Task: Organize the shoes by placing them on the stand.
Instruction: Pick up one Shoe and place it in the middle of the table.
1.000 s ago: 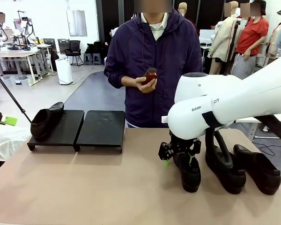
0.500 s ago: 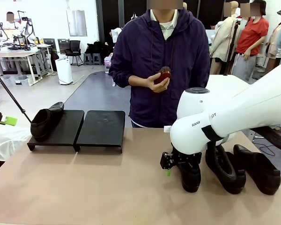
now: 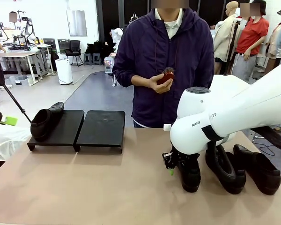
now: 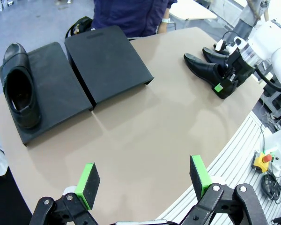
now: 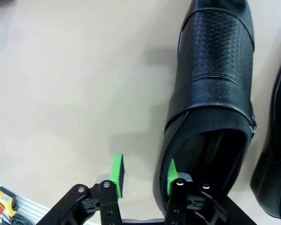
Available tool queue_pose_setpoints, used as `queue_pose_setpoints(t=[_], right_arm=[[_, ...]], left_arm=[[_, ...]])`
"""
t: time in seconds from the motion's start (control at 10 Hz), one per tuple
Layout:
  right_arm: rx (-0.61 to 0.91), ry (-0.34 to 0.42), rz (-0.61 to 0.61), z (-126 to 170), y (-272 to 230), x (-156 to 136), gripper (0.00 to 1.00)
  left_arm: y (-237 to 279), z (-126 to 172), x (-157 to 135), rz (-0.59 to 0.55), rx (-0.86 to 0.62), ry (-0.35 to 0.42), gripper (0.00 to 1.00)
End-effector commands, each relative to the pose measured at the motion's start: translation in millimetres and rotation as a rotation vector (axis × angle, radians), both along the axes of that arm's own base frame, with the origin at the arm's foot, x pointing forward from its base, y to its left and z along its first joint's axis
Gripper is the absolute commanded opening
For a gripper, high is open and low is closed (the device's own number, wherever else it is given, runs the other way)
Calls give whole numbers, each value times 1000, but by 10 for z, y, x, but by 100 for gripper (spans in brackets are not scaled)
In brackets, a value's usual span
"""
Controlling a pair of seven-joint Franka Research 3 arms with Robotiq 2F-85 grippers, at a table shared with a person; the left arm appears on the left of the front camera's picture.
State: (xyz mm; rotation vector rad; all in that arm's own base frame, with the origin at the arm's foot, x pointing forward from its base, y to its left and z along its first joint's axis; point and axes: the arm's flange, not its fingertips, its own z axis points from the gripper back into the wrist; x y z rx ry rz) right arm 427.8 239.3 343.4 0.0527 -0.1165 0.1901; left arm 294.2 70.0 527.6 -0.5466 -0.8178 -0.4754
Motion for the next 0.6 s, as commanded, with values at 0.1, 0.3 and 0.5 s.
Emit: queue_pose_setpoints(t=[0.1,0.3,0.5], right_arm=[[-41,-49,-29,-36,-19,-16,0],[-55,-57,-41,-12,-72,1,0],[-51,-64,-55,163,-147,-5,0]], left_arm=[[-1,-20,-28,-4,8,3,100],[-1,-20,-28,-4,8,3,100],[-1,-20,-28,-4,8,3,100]])
